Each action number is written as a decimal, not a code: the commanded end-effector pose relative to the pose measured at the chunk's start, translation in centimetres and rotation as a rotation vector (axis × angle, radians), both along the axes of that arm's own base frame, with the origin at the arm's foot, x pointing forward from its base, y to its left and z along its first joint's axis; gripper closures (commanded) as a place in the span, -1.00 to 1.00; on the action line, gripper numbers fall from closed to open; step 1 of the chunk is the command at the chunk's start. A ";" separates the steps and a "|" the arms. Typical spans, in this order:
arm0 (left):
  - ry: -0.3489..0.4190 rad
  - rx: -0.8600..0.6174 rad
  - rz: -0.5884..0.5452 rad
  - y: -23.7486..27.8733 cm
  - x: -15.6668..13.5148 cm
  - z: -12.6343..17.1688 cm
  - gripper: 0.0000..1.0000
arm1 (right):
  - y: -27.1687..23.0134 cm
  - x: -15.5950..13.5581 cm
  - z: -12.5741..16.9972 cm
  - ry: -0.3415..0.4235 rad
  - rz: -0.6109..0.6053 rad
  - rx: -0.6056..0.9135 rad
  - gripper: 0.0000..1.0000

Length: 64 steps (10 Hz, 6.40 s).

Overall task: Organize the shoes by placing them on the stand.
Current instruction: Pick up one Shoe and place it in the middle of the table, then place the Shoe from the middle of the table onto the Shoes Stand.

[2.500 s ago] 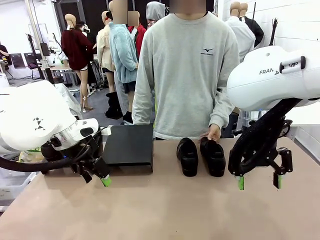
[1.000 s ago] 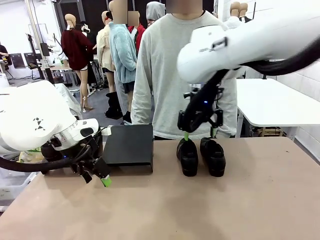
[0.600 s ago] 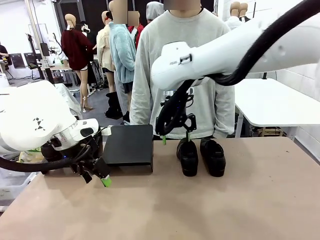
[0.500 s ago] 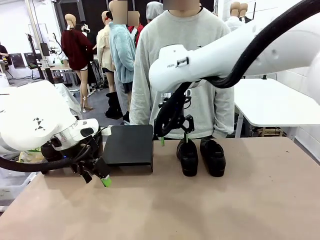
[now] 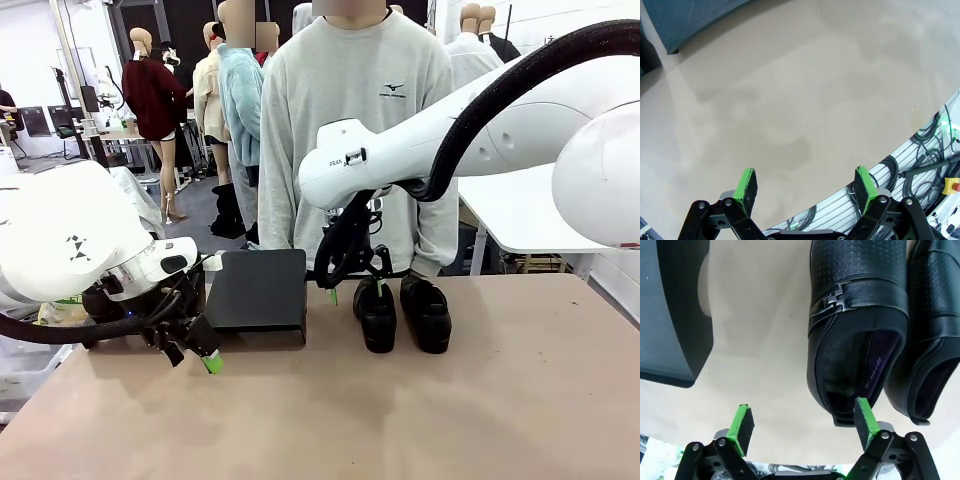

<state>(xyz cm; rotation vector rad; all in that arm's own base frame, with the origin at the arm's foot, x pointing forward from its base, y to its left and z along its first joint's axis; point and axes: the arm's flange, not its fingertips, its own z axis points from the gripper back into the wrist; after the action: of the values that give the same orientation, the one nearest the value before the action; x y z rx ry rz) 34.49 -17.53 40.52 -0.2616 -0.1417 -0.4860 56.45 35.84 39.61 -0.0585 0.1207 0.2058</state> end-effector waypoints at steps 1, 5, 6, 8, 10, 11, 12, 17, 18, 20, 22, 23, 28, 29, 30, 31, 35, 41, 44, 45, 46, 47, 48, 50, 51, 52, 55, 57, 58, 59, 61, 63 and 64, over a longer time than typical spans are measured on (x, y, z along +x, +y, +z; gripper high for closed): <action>0.003 0.001 -0.002 0.2 0.0 -0.1 -1.00 | 0.6 -0.6 0.4 -0.002 0.012 0.006 -1.00; 0.003 0.001 -0.002 0.2 0.0 -0.1 -1.00 | -0.2 1.1 -1.4 -0.024 -0.052 -0.006 -1.00; 0.003 0.001 -0.002 0.2 0.0 -0.1 -1.00 | -0.3 1.5 -1.9 -0.043 -0.075 -0.002 -1.00; 0.003 0.001 -0.002 0.2 0.0 -0.1 -1.00 | -0.4 2.2 -3.6 -0.011 -0.083 0.007 -1.00; 0.003 0.001 -0.002 0.2 0.0 -0.1 -1.00 | -0.2 2.1 -5.1 0.030 -0.086 0.011 -1.00; 0.003 0.001 -0.002 0.2 0.0 -0.1 -1.00 | -0.1 2.0 -5.6 0.041 -0.086 0.005 -1.00; 0.003 0.001 -0.002 0.2 0.0 -0.1 -1.00 | -0.1 1.9 -5.7 0.046 -0.088 0.004 -1.00; 0.003 0.001 -0.002 0.2 0.0 -0.1 -1.00 | 0.1 2.0 -6.0 0.057 -0.100 -0.014 0.71; 0.003 0.001 -0.002 0.2 0.0 -0.1 -1.00 | 0.2 2.1 -6.0 0.063 -0.100 -0.013 1.00; 0.003 0.001 -0.002 0.2 0.0 -0.1 -1.00 | 0.2 2.2 -6.0 0.069 -0.105 -0.012 1.00; 0.003 0.001 -0.002 0.2 0.0 -0.1 -1.00 | 0.1 2.2 -6.1 0.072 -0.106 -0.014 1.00; 0.003 0.001 -0.002 0.2 0.0 -0.1 -1.00 | 0.1 2.2 -6.1 0.075 -0.107 -0.014 1.00; 0.003 0.001 -0.002 0.2 0.0 -0.1 -1.00 | -0.7 0.9 -3.4 0.114 -0.159 0.017 1.00; 0.003 0.001 -0.002 0.2 0.0 -0.1 -1.00 | -1.6 -0.8 -1.1 0.092 -0.192 0.014 1.00; 0.003 0.001 -0.002 0.2 0.0 -0.1 -1.00 | -2.5 -3.1 1.3 0.088 -0.238 0.012 1.00; 0.003 0.001 -0.002 0.2 0.0 -0.1 -1.00 | -3.3 -5.9 3.2 0.080 -0.287 0.001 1.00; 0.003 0.001 -0.002 0.2 0.0 -0.1 -1.00 | -2.7 -19.2 5.6 -0.034 -0.141 -0.034 1.00; 0.003 0.001 -0.002 0.2 0.0 -0.1 -1.00 | 1.7 -19.2 2.7 0.128 -0.197 0.096 1.00; 0.003 0.001 -0.002 0.2 0.0 -0.1 -1.00 | 5.4 -21.0 -0.4 0.143 -0.146 0.075 1.00; 0.003 0.001 -0.002 0.2 0.0 -0.1 -1.00 | 6.2 -20.7 -1.5 0.133 -0.117 0.080 1.00; 0.003 0.001 -0.002 0.2 0.0 -0.1 -1.00 | 7.0 -20.7 -2.0 0.140 -0.092 0.076 1.00; 0.003 0.001 -0.002 0.2 0.0 -0.1 -1.00 | 7.9 -20.7 -2.5 0.145 -0.072 0.070 1.00; 0.003 0.001 -0.002 0.2 0.0 -0.1 -1.00 | 8.4 -20.4 -3.2 0.151 -0.054 0.064 1.00; 0.003 0.001 -0.002 0.2 0.0 -0.1 -1.00 | 8.9 -19.6 -4.2 0.179 -0.041 0.056 0.81; 0.003 0.001 -0.002 0.2 0.0 -0.1 -1.00 | 8.9 -19.7 -4.1 0.185 -0.037 0.050 0.42; 0.003 0.001 -0.002 0.2 0.0 -0.1 -1.00 | 9.0 -19.8 -4.0 0.187 -0.038 0.042 0.04; 0.003 0.001 -0.002 0.2 0.0 -0.1 -1.00 | 8.8 -19.7 -3.8 0.187 -0.041 0.046 -1.00; 0.003 0.001 -0.002 0.2 0.0 -0.1 -1.00 | 8.4 -19.8 -3.0 0.188 -0.038 0.069 -1.00; 0.003 0.001 -0.002 0.2 0.0 -0.1 -1.00 | 8.3 -20.0 -2.5 0.172 -0.038 0.075 -1.00; 0.003 0.001 -0.002 0.2 0.0 -0.1 -1.00 | 8.1 -20.1 -2.2 0.167 -0.037 0.082 -1.00; 0.003 0.001 -0.002 0.2 0.0 -0.1 -1.00 | 8.0 -20.2 -2.1 0.195 -0.018 0.070 -1.00; 0.003 0.001 -0.002 0.2 0.0 -0.1 -1.00 | 8.7 -19.8 -1.9 0.171 -0.041 0.075 -1.00; 0.003 0.001 -0.002 0.2 0.0 -0.1 -1.00 | 8.7 -19.8 -1.9 0.171 -0.041 0.075 -1.00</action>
<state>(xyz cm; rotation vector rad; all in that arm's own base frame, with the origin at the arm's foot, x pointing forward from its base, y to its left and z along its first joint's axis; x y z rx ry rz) 34.51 -17.49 40.52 -0.2602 -0.1421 -0.4849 36.56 44.34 37.61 0.0271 0.2955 0.1822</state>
